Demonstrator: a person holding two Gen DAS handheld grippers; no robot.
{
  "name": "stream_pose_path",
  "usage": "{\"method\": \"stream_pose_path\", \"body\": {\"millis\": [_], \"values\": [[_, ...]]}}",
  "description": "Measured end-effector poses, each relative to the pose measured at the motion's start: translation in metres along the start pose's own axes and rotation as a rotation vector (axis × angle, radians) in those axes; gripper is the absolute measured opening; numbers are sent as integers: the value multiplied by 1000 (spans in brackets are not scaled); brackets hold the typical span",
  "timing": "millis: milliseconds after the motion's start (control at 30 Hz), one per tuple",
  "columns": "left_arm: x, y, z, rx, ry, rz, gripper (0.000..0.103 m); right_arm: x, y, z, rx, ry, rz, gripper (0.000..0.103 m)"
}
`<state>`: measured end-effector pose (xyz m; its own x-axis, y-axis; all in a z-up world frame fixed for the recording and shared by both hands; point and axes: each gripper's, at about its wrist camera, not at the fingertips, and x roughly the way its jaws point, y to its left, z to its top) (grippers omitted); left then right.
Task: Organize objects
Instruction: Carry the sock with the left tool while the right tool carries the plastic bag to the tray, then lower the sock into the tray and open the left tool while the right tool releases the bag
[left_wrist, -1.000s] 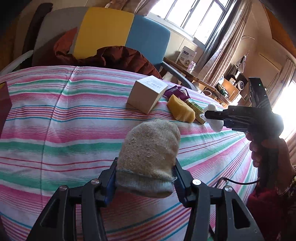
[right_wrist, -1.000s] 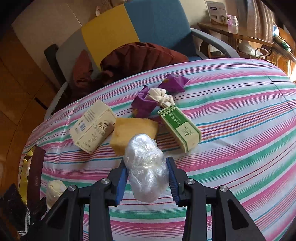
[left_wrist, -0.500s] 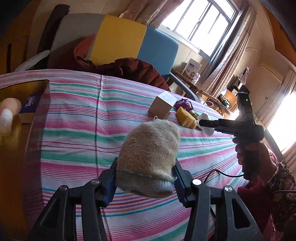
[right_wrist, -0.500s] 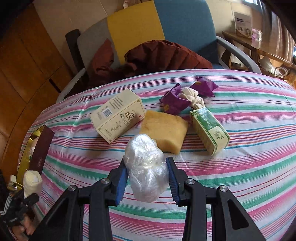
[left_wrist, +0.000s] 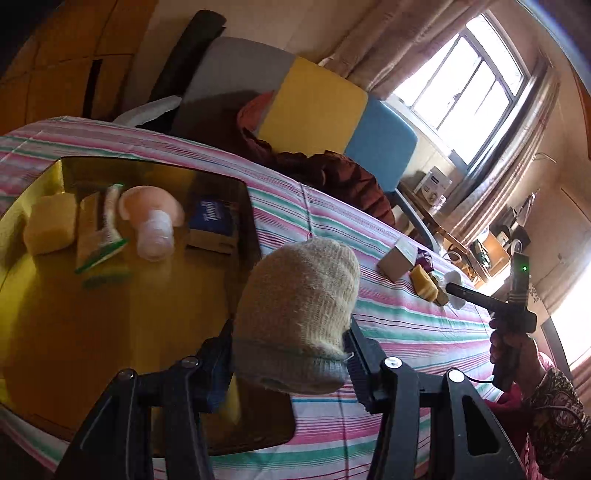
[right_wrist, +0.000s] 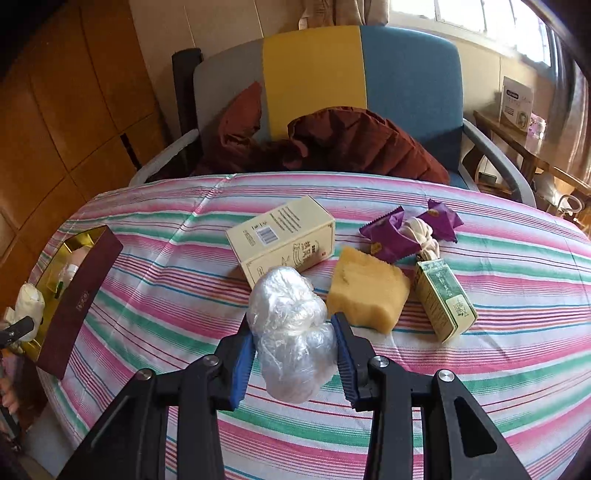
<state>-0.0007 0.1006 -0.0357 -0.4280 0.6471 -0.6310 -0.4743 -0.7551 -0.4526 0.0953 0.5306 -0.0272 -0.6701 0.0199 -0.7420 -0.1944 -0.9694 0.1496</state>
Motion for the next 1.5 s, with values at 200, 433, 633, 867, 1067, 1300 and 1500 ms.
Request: {"method": "stream_pose_path", "body": {"millis": [200,433,633,867,1067,1300,1500], "values": [[-20,56,13,-107,-14,147,53,-14,52,17,-65,-22,38,40],[-19,114,23,-199,58,298,53,-19,156,21,-137,-26,218,40],[-4,143,26,-245,151,337,54,-14,237,12,-177,-16,389,41],[8,157,48,-257,166,391,54,-6,302,-3,-237,16,502,40],[27,177,66,-256,206,430,54,8,324,-11,-214,55,541,41],[19,166,75,-213,199,422,54,27,340,-15,-205,112,539,41],[16,166,60,-157,231,457,55,45,354,-18,-211,154,543,41]]}}
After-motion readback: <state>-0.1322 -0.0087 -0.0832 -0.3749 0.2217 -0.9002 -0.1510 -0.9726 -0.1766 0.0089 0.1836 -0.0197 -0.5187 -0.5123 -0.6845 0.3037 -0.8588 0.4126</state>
